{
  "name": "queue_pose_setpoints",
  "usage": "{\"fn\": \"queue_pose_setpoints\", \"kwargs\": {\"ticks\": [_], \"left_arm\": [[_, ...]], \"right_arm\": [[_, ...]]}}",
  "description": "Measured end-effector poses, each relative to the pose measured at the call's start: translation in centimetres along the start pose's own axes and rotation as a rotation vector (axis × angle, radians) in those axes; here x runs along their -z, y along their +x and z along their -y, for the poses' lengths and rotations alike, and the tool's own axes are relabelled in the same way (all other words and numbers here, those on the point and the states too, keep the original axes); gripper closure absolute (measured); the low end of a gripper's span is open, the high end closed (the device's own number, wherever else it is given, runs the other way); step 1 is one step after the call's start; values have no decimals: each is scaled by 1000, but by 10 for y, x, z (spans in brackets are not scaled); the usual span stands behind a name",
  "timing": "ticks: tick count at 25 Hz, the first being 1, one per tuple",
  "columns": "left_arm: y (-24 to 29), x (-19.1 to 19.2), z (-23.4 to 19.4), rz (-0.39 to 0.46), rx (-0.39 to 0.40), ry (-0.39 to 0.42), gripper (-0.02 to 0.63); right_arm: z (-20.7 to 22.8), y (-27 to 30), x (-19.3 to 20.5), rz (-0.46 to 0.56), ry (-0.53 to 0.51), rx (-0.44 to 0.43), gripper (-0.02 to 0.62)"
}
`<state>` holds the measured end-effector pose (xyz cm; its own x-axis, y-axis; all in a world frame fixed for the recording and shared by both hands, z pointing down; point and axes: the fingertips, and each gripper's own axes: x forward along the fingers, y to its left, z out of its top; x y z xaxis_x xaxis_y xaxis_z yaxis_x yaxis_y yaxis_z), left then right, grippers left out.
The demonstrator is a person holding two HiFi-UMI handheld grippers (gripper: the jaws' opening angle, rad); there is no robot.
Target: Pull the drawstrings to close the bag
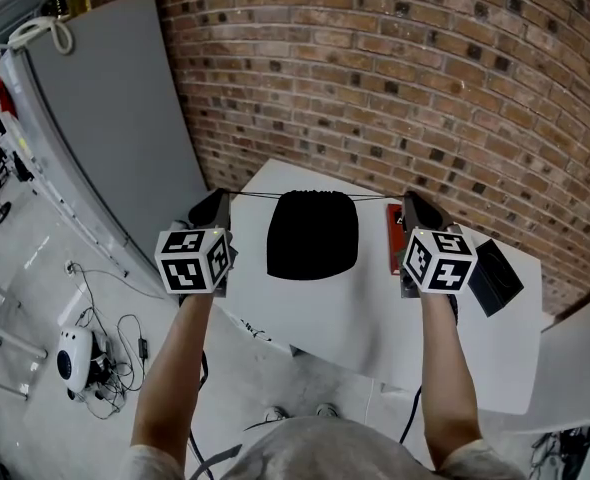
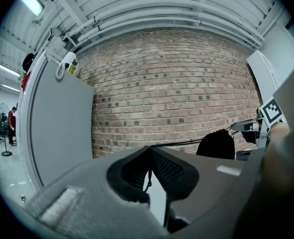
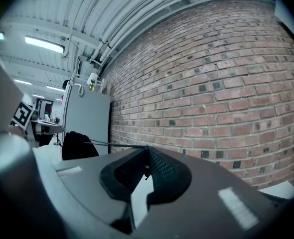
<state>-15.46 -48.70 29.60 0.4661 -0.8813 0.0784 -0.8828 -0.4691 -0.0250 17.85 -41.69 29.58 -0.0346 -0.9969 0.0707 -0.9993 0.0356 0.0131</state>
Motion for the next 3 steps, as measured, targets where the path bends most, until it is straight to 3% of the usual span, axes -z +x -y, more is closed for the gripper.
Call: {"fn": "queue_pose_setpoints", "kwargs": {"ticks": [3], "left_arm": [[0, 0, 1, 0, 1, 3, 595]], "right_arm": [[0, 0, -1, 2, -1, 1, 592]]}}
